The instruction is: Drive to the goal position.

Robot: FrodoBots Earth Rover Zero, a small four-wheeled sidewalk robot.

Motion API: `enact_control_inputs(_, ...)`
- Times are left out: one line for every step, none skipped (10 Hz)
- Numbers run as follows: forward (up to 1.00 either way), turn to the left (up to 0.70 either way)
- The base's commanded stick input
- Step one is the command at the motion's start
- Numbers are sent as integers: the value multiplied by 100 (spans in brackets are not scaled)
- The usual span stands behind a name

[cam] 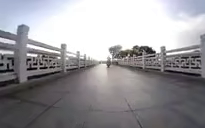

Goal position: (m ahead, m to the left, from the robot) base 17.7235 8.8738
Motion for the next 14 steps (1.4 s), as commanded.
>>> enact_control_inputs(45,0)
enact_control_inputs(45,0)
enact_control_inputs(45,0)
enact_control_inputs(45,0)
enact_control_inputs(45,0)
enact_control_inputs(45,0)
enact_control_inputs(45,0)
enact_control_inputs(45,0)
enact_control_inputs(45,0)
enact_control_inputs(45,0)
enact_control_inputs(45,0)
enact_control_inputs(45,0)
enact_control_inputs(45,0)
enact_control_inputs(45,0)
